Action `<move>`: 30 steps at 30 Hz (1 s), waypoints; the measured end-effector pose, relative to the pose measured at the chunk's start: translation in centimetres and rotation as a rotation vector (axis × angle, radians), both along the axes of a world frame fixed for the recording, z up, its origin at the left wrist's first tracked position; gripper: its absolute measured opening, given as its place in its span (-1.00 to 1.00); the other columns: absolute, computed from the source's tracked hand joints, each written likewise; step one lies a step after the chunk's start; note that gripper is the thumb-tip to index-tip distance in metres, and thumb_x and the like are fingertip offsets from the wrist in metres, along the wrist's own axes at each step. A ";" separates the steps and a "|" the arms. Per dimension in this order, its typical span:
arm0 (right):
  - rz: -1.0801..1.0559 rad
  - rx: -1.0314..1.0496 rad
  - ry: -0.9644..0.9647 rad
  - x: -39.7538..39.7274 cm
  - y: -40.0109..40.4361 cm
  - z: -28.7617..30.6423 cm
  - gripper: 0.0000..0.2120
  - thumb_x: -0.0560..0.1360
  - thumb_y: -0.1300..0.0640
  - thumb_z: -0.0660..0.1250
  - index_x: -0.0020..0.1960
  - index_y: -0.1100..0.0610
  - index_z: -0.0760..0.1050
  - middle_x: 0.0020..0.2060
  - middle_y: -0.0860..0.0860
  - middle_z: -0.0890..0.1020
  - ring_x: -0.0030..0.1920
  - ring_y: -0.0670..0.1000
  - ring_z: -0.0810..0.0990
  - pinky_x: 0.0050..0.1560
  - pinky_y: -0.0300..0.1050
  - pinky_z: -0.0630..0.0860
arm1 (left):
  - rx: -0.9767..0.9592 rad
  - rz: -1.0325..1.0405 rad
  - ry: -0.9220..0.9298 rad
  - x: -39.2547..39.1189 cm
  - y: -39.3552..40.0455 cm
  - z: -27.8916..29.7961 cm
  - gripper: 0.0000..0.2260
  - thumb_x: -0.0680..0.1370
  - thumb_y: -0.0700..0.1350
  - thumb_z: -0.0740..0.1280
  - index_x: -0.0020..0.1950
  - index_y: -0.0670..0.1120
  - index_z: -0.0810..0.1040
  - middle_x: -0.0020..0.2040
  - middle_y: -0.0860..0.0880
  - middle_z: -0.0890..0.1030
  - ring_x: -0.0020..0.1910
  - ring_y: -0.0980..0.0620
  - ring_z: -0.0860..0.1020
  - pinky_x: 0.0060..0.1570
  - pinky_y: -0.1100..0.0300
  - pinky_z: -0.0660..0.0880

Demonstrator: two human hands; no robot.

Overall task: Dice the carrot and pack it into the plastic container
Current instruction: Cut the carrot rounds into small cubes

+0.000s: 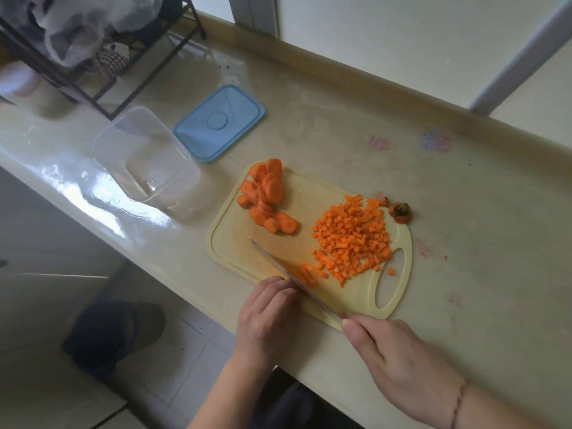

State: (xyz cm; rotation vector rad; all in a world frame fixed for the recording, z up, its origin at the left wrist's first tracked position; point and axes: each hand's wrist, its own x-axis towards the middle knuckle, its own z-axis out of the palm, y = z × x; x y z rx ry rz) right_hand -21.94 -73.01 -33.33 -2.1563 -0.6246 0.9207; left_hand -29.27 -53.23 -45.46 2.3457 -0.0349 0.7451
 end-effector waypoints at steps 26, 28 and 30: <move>0.211 -0.253 -0.850 -0.1 -7.4 -0.9 -0.33 0.60 -0.29 -0.13 0.02 0.01 0.70 -0.62 0.04 0.47 -0.72 0.06 0.39 -0.72 -0.18 0.28 | 0.367 -0.551 0.721 6.0 2.5 9.3 -0.53 0.61 0.18 0.08 0.15 -0.08 0.65 0.02 -0.03 0.61 -0.03 -0.03 0.51 0.04 0.03 0.50; 0.197 -0.221 -0.867 -0.3 -7.4 -0.7 -0.32 0.60 -0.29 -0.14 -0.02 0.01 0.71 -0.64 0.03 0.44 -0.74 0.02 0.37 -0.73 -0.21 0.25 | 0.510 -0.556 0.801 5.9 2.0 9.5 -0.49 0.61 0.20 -0.05 0.16 -0.05 0.57 0.06 0.00 0.57 0.04 -0.01 0.46 0.13 0.03 0.44; 0.186 -0.195 -0.876 -0.5 -7.5 -0.9 -0.30 0.60 -0.29 -0.15 -0.05 0.00 0.72 -0.67 0.04 0.42 -0.76 -0.03 0.33 -0.75 -0.21 0.24 | 0.648 -0.582 0.835 6.0 1.6 9.8 -0.48 0.60 0.18 -0.14 0.16 -0.05 0.51 0.06 0.00 0.54 0.05 -0.02 0.42 0.16 0.01 0.40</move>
